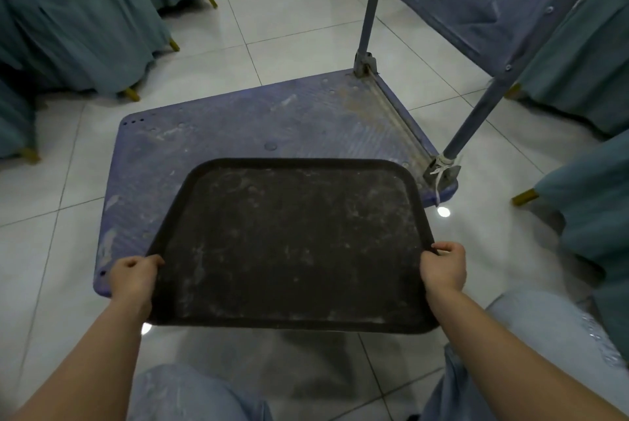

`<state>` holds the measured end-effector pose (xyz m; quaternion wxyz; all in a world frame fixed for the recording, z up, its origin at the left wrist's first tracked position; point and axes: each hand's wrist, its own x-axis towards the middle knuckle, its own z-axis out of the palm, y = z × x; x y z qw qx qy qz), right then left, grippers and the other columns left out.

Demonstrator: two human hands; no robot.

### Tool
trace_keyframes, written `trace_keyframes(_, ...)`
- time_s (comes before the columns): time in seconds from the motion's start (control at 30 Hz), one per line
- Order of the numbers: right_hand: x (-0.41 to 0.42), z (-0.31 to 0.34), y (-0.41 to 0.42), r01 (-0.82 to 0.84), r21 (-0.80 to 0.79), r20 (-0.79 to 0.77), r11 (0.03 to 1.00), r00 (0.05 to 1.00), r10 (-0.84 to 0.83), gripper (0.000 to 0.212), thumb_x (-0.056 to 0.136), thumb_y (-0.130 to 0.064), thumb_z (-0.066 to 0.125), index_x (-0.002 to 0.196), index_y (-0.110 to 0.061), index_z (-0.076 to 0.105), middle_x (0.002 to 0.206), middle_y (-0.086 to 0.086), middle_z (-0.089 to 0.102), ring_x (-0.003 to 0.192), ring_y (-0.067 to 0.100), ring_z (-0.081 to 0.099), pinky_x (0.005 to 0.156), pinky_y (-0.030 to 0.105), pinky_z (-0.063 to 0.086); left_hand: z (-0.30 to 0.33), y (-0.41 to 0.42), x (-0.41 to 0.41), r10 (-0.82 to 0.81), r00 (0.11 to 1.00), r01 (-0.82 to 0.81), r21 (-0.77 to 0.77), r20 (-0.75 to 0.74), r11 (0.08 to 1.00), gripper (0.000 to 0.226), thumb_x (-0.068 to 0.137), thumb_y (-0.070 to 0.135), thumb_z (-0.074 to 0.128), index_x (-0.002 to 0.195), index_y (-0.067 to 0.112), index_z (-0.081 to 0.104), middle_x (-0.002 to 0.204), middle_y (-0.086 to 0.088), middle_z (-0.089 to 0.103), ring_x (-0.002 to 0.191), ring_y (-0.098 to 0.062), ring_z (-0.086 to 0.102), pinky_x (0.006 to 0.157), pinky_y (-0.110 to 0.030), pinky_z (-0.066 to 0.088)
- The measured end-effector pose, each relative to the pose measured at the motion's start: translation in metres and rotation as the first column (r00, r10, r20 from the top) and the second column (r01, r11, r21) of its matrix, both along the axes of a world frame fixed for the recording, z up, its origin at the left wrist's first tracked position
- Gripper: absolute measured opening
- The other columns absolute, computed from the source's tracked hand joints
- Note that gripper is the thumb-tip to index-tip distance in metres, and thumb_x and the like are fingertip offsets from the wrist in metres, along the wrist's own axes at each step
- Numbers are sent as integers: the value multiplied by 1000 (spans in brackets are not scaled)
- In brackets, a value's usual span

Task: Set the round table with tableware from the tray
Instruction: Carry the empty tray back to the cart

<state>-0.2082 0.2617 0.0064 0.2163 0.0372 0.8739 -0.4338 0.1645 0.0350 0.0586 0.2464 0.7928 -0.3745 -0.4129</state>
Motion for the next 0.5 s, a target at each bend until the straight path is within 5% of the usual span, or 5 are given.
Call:
trace_keyframes(0.2, -9, -9, 9, -163, 183, 57, 970, 986, 155, 44, 97, -11, 51, 140, -9, 46, 139, 17, 51, 124, 40, 51, 104, 47, 41, -18, -8, -6, -239, 958, 231, 69, 158, 971, 23, 90, 21, 59, 108, 7, 55, 111, -21, 55, 104, -40, 52, 97, -55, 43)
trace_keyframes(0.37, -21, -18, 22, -372, 324, 166, 870, 928, 335, 26, 95, -18, 56, 96, 5, 67, 89, 18, 66, 82, 35, 61, 78, 41, 53, -38, -20, -19, -364, 918, 358, 70, 158, 931, 15, 90, 16, 62, 97, 3, 61, 101, -20, 59, 102, -38, 57, 88, -44, 45)
trace_keyframes(0.5, -21, -28, 30, -445, 407, 177, 798, 895, 410, 31, 99, -24, 51, 89, 3, 63, 92, 21, 65, 85, 39, 63, 84, 51, 55, -55, -22, -22, -351, 913, 345, 66, 209, 936, 22, 87, 19, 65, 102, 3, 65, 112, -23, 63, 105, -39, 58, 96, -47, 47)
